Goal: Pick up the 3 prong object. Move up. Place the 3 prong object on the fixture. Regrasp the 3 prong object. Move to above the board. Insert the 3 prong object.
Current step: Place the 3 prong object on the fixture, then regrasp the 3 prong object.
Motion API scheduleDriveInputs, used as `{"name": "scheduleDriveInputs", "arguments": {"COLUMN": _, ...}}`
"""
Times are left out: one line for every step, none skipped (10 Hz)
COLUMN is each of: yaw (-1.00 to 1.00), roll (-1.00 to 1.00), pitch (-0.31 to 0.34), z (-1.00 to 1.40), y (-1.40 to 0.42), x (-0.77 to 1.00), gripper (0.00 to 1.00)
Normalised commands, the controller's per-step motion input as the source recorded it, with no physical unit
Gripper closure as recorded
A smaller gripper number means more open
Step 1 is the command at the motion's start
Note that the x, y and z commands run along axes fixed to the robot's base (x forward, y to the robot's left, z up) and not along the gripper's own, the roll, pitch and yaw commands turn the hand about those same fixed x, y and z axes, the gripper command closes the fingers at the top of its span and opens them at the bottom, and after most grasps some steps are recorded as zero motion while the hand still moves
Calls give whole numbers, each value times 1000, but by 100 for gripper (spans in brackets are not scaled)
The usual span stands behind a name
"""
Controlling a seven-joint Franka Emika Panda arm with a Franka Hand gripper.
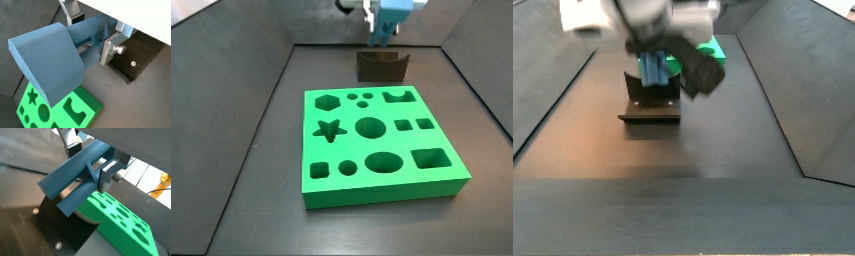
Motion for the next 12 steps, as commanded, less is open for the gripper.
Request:
{"name": "scheduleDriveInputs", "arguments": {"yaw": -175, "roll": -219, "pitch": 98, "z": -1000, "y": 135, "x": 181, "gripper": 100}}
{"name": "scheduleDriveInputs", "arguments": {"yaw": -178, "roll": -174, "pitch": 58, "z": -1000, "y": 136, "x": 187, "gripper": 100}}
{"name": "scheduleDriveInputs", "arguments": {"yaw": -170, "roll": -161, "pitch": 21, "z": -793, "y": 119, "x": 159, "gripper": 100}}
{"name": "scheduleDriveInputs", "arguments": {"yaw": -154, "roll": -155, "pitch": 3, "z": -598, "y": 92, "x": 135, "gripper": 100}}
{"name": "scheduleDriveInputs", "arguments": {"yaw": -129, "roll": -146, "pitch": -19, "z": -351, "y": 66, "x": 110, "gripper": 100}}
{"name": "scheduleDriveInputs", "arguments": {"yaw": -114, "roll": -139, "pitch": -26, "z": -245, "y": 59, "x": 95, "gripper": 100}}
{"name": "scheduleDriveInputs", "arguments": {"yaw": 0, "roll": 0, "pitch": 0, "z": -167, "y": -500, "x": 0, "gripper": 100}}
{"name": "scheduleDriveInputs", "arguments": {"yaw": 0, "roll": 0, "pitch": 0, "z": 0, "y": 0, "x": 0, "gripper": 0}}
{"name": "scheduleDriveInputs", "arguments": {"yaw": 122, "roll": -48, "pitch": 24, "z": 1000, "y": 0, "x": 0, "gripper": 0}}
{"name": "scheduleDriveInputs", "arguments": {"yaw": 120, "roll": -46, "pitch": 31, "z": 1000, "y": -2, "x": -7, "gripper": 0}}
{"name": "scheduleDriveInputs", "arguments": {"yaw": 101, "roll": -28, "pitch": 48, "z": 1000, "y": -1, "x": -28, "gripper": 0}}
{"name": "scheduleDriveInputs", "arguments": {"yaw": 70, "roll": 4, "pitch": 72, "z": 1000, "y": -6, "x": -30, "gripper": 0}}
